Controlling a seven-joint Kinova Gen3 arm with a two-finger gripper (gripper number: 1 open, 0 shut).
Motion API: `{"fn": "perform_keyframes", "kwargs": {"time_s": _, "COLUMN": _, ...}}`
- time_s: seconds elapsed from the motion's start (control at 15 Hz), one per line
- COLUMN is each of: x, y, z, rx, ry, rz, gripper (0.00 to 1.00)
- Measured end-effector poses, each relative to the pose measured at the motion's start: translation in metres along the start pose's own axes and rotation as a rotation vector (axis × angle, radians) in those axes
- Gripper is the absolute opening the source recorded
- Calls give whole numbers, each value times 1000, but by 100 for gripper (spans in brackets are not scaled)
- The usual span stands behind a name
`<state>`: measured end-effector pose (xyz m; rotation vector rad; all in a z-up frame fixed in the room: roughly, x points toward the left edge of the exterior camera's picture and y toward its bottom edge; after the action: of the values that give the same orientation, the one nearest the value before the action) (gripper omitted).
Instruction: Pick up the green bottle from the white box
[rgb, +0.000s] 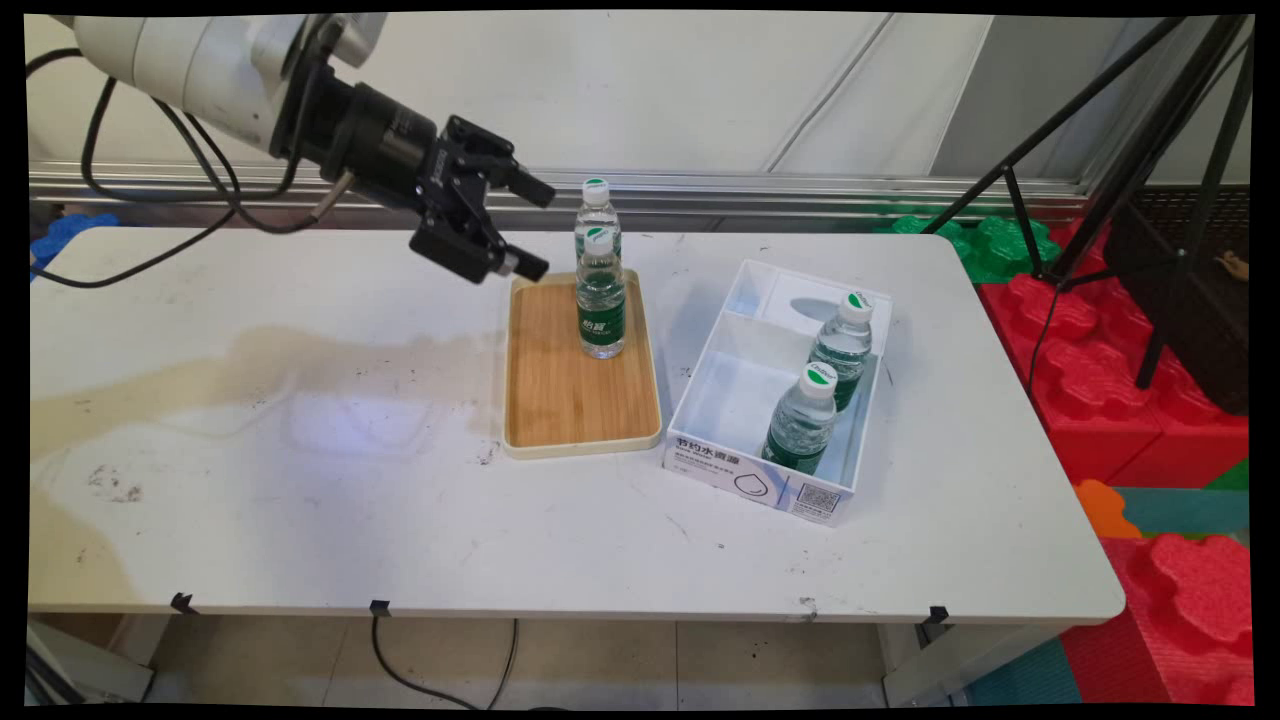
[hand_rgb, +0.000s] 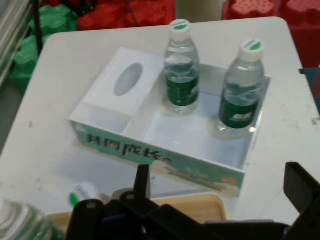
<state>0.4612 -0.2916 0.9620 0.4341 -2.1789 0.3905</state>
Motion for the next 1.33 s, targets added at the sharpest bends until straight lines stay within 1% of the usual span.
{"fn": "perform_keyframes", "kwargs": {"time_s": 0.13, "x": 2, "y": 8, "z": 6, "rx": -19, "ry": -5, "rz": 17, "gripper": 100}}
{"fn": "perform_keyframes", "kwargs": {"time_s": 0.27, "x": 5, "y": 18, "z": 18, "rx": -42, "ry": -10, "rz": 34, "gripper": 100}}
{"fn": "perform_keyframes", "kwargs": {"time_s": 0.47, "x": 12, "y": 31, "z": 40, "rx": -65, "ry": -11, "rz": 43, "gripper": 100}}
{"fn": "perform_keyframes", "kwargs": {"time_s": 0.67, "x": 18, "y": 38, "z": 61, "rx": -76, "ry": -9, "rz": 44, "gripper": 100}}
{"fn": "perform_keyframes", "kwargs": {"time_s": 0.87, "x": 24, "y": 44, "z": 91, "rx": -85, "ry": -17, "rz": 44, "gripper": 100}}
{"fn": "perform_keyframes", "kwargs": {"time_s": 1.2, "x": 29, "y": 48, "z": 129, "rx": -95, "ry": -32, "rz": 41, "gripper": 100}}
{"fn": "perform_keyframes", "kwargs": {"time_s": 1.33, "x": 31, "y": 49, "z": 150, "rx": -97, "ry": -41, "rz": 37, "gripper": 100}}
